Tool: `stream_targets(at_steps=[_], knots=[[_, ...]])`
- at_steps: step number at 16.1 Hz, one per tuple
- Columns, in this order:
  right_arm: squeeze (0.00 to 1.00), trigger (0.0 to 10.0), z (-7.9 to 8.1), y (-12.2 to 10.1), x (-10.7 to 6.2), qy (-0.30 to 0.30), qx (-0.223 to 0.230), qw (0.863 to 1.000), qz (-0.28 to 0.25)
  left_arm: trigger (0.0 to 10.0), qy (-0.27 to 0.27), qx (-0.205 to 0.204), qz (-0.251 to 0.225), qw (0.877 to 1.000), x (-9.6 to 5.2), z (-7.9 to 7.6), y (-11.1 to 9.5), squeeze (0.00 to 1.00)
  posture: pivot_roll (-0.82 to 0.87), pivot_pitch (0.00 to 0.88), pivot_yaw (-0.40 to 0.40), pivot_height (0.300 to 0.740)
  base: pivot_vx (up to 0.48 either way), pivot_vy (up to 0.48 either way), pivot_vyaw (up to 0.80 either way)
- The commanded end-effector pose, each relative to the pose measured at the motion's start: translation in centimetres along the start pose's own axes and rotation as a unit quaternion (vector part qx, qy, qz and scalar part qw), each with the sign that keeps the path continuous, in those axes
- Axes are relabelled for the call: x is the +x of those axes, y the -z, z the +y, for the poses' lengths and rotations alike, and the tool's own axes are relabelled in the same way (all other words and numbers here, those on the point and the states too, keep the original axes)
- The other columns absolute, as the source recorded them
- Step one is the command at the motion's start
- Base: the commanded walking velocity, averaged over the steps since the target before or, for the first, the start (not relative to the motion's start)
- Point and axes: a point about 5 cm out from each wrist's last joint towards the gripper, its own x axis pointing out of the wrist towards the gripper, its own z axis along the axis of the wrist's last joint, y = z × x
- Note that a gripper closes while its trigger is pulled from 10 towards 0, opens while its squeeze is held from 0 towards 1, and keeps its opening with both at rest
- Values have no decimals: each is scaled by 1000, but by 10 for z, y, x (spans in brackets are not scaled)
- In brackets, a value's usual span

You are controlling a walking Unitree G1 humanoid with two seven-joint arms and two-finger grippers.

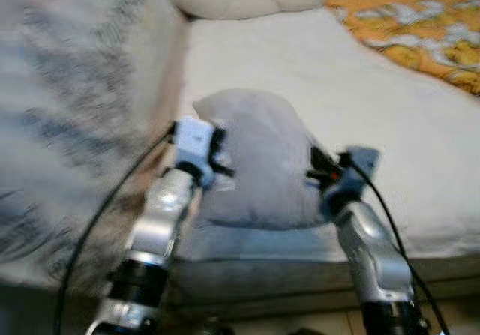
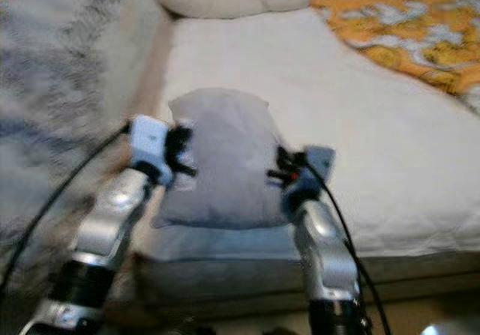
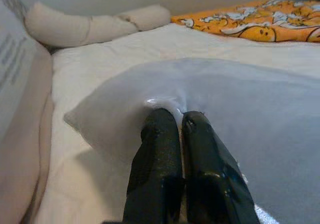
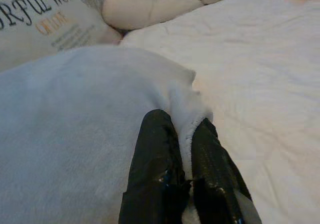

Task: Clean up the room

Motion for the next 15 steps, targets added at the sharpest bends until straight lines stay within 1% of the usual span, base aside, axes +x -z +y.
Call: stream_targets(at_steps=[1, 4, 15], knots=[[0, 10000, 2, -10, 3, -1, -1, 1000, -20, 10000, -16, 19, -19, 1000, 1, 9, -12, 0, 61, 0, 45, 740, 0, 0, 0], [0, 10000, 2, -11, 4, 1, -1, 1000, -20, 10000, -17, 16, -23, 999, 2, 10, -13, 0, 62, 0, 41, 740, 0, 0, 0], [0, 10000, 1, -12, 6, -1, -8, 1000, -17, 10000, -14, 17, -29, 999, 6, 7, -16, 0, 56, 0, 37, 740, 296, 0, 0]])
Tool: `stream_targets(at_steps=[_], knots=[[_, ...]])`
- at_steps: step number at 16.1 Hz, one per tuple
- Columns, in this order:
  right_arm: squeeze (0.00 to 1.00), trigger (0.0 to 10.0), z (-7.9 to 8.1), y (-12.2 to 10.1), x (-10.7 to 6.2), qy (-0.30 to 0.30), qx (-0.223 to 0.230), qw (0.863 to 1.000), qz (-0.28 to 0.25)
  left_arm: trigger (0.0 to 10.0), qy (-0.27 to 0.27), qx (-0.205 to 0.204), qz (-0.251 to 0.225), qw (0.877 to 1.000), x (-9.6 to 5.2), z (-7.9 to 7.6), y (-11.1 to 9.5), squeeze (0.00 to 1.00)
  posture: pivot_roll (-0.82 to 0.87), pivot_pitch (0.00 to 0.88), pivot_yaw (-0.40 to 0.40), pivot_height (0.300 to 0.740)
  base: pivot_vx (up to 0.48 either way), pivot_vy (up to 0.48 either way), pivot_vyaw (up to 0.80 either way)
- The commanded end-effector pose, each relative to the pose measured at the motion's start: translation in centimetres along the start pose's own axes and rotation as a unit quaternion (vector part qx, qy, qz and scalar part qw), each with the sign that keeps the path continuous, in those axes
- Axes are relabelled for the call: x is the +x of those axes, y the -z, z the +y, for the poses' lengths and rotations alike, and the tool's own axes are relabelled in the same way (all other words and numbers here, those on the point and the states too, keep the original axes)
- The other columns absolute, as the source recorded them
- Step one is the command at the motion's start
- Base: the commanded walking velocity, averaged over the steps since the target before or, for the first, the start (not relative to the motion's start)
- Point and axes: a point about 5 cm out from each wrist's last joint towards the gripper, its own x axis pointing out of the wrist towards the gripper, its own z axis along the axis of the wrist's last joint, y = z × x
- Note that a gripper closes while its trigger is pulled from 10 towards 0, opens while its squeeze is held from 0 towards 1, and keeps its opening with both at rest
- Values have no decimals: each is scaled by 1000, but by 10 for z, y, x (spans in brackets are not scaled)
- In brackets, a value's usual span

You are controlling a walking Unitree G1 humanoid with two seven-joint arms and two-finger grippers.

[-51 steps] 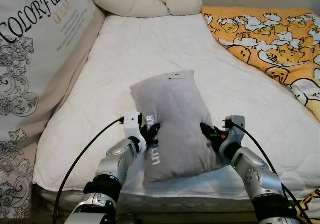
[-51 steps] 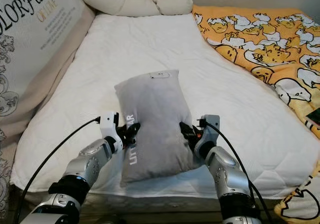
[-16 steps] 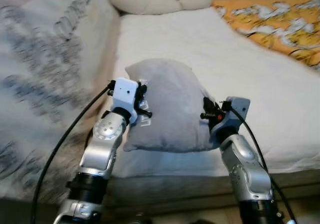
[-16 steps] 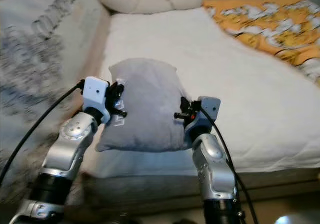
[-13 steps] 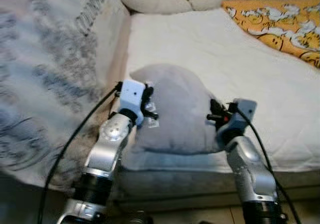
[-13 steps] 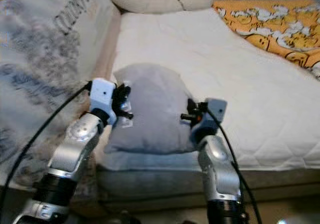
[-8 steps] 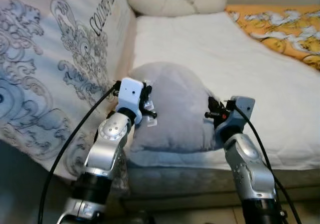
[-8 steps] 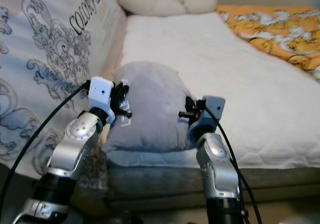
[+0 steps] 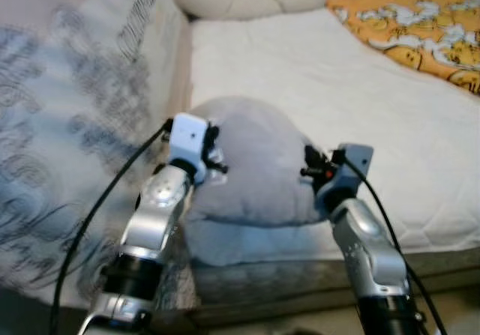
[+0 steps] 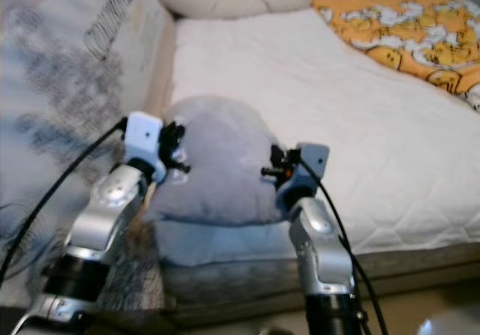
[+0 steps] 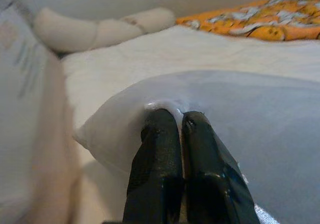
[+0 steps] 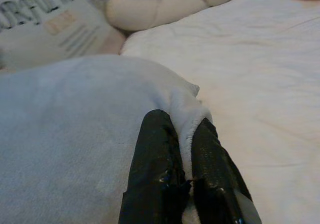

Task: Clean up the room

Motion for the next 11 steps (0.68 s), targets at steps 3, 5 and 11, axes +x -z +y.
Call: stream_targets(at_steps=[3, 5, 11], knots=[[0, 10000, -6, -4, 0, 3, -10, 1000, 1, 10000, -3, 9, -35, 999, 3, -3, -14, 0, 58, 0, 34, 740, 201, 0, 0], [0, 10000, -7, -3, 0, 4, -11, 1000, 1, 10000, -5, 13, -38, 999, 3, -2, -15, 0, 59, 0, 33, 740, 0, 0, 0], [0, 10000, -13, 0, 1, 22, -9, 1000, 10, 10000, 0, 32, -43, 999, 7, -4, -16, 0, 59, 0, 36, 740, 0, 0, 0]])
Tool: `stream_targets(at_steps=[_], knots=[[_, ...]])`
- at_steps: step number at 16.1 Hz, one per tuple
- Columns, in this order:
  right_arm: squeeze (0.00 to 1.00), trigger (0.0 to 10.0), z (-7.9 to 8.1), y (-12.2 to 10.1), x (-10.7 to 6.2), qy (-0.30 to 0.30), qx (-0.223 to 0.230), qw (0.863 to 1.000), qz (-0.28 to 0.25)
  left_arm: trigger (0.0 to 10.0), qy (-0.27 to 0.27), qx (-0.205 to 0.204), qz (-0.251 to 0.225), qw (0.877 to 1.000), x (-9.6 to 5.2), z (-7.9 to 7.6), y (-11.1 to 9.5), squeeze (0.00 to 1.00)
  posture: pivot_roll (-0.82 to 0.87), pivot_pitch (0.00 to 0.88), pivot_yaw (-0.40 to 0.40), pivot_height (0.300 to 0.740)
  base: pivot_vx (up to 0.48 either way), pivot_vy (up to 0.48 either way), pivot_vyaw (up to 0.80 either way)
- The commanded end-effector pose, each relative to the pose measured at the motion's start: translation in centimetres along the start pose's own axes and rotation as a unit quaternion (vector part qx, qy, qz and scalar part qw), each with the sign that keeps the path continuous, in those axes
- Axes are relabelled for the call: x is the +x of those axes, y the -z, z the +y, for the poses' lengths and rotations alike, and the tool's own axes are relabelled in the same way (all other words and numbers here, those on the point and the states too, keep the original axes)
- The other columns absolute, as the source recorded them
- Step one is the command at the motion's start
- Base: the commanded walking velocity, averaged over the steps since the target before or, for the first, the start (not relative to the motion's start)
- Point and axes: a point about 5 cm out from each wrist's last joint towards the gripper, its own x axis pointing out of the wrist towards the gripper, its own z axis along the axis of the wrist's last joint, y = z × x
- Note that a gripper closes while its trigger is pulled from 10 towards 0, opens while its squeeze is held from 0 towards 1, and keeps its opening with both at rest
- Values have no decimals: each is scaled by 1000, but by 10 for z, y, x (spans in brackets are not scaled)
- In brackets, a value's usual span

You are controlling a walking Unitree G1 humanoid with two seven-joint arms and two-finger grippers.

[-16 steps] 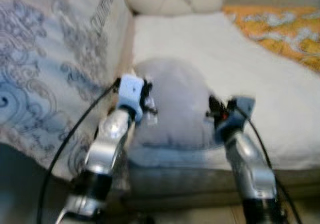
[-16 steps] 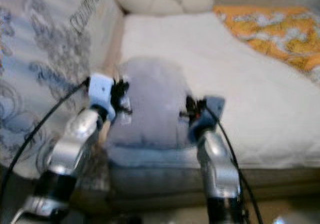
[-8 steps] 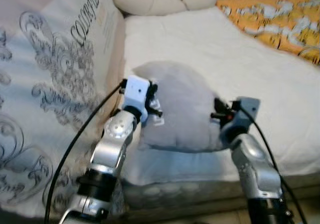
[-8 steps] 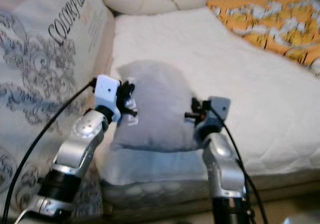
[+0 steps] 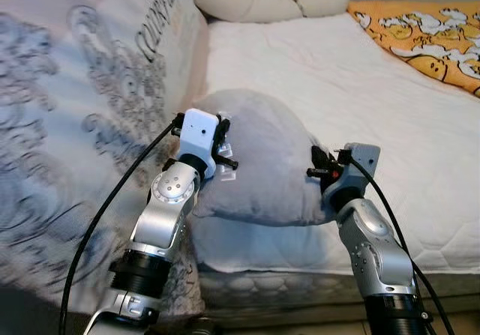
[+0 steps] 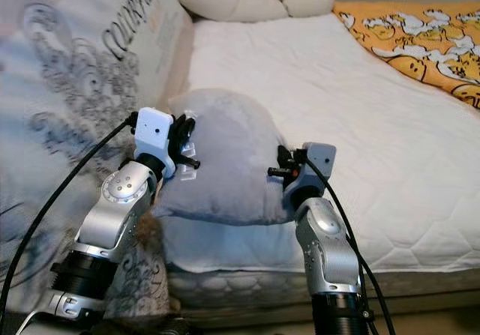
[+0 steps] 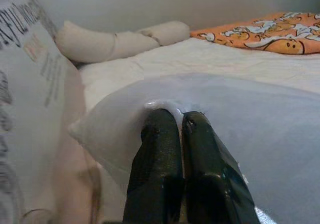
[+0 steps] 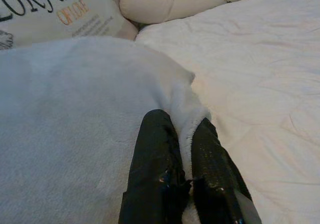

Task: Clean up the room

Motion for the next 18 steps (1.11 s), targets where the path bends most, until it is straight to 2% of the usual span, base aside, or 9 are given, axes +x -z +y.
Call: stream_targets(at_steps=[1, 3, 5, 8, 9, 14, 15, 16, 18], knots=[[0, 10000, -6, 0, 1, 19, -2, 1000, 2, 10000, -5, 20, -23, 1000, 5, 3, -11, 0, 59, 0, 36, 740, 0, 0, 0], [0, 10000, -9, 1, 0, 25, -8, 1000, 6, 10000, -3, 25, -24, 999, 8, 4, -12, 0, 56, 0, 38, 740, 0, 0, 0], [1000, 10000, -13, 2, -2, 30, -9, 999, 4, 10000, -1, 31, -24, 999, 13, 5, -11, 0, 53, 0, 44, 740, 0, 0, 0], [1000, 10000, -18, 2, -2, 38, -11, 999, 3, 10000, -17, 26, -19, 999, 19, 6, -4, 0, 53, 0, 42, 740, 0, 0, 0], [1000, 10000, -22, 7, -2, 42, -22, 999, 16, 10000, -18, 74, -10, 997, 26, 2, 6, 0, 47, 0, 42, 740, 0, 0, 0], [1000, 10000, -29, 2, -9, -39, -67, 996, 33, 10000, 8, 133, -25, 991, 41, -4, -2, 0, 41, 0, 49, 740, 0, 0, 0], [243, 10000, -32, -5, -14, -96, -92, 990, 41, 10000, 6, 147, -36, 988, 47, -1, -9, 0, 41, 0, 49, 740, 0, 0, 0], [0, 10000, -35, -16, -26, -175, -129, 975, 48, 10000, -25, 152, -50, 987, 53, 9, -20, 0, 37, 0, 55, 740, 0, 0, 0], [0, 10000, -40, -26, -36, -215, -150, 964, 52, 10000, -66, 157, -63, 983, 56, 22, -30, 0, 31, 0, 60, 740, 0, 0, 0]])
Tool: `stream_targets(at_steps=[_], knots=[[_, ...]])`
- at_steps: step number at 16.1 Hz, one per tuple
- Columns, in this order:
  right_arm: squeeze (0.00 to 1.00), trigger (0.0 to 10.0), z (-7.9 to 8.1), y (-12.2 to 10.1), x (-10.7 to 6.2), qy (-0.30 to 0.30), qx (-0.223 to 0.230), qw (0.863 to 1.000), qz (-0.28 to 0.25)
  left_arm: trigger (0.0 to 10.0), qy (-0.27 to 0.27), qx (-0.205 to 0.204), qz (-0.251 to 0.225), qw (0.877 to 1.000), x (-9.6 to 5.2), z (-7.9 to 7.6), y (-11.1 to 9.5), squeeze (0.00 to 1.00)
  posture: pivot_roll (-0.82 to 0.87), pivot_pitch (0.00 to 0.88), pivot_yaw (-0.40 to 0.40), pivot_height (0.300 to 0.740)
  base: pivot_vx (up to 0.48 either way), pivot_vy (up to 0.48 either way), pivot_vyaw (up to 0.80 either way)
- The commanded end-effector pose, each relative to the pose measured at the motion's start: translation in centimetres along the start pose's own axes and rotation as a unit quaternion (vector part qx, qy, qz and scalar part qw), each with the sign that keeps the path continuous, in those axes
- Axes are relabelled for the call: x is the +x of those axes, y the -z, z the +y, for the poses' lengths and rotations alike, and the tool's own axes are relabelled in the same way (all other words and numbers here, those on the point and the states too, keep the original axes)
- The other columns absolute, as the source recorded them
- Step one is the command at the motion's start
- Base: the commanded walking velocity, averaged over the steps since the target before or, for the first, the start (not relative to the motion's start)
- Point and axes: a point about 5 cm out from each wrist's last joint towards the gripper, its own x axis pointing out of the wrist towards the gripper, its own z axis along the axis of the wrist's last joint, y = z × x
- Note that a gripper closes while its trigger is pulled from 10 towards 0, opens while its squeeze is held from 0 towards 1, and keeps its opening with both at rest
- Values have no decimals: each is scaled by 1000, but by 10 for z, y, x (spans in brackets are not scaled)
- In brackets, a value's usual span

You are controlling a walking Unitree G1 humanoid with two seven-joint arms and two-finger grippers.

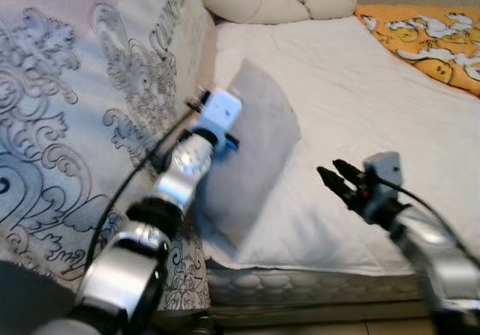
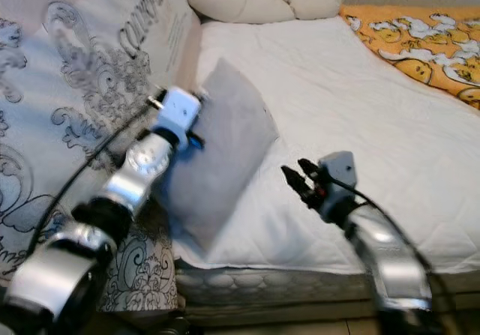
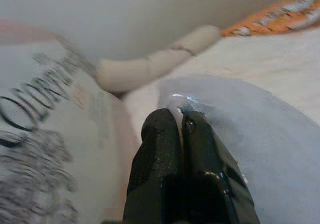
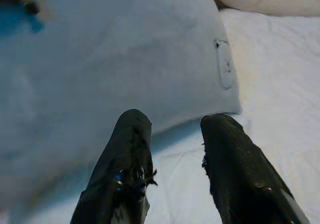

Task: Clean up the room

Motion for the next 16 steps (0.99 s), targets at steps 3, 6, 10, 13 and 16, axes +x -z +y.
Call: stream_targets(at_steps=[3, 6, 10, 13, 16], knots=[[0, 10000, -2, -12, -7, -43, -17, 999, -1, 10000, -101, 8, -6, 995, 4, 26, -4, 0, 32, 0, 59, 740, 0, 0, 0], [0, 10000, 2, -14, -9, -79, -18, 997, 5, 10000, -132, 0, 37, 991, -1, 24, 11, 0, 37, 0, 56, 740, 0, 0, 0], [0, 10000, 2, -16, -15, -109, -19, 994, 9, 10000, -90, -30, 55, 994, -4, 1, 14, 0, 42, 0, 54, 740, 0, 0, 0], [0, 10000, -2, -16, -16, -102, -21, 995, 11, 10000, -89, -74, 102, 988, -6, -11, 21, 0, 38, 0, 65, 740, 0, 0, 0], [0, 10000, -2, -17, -19, -106, -20, 994, 11, 10000, -124, -155, 141, 970, -6, -3, 27, 0, 35, 0, 68, 740, 0, 0, 0]])
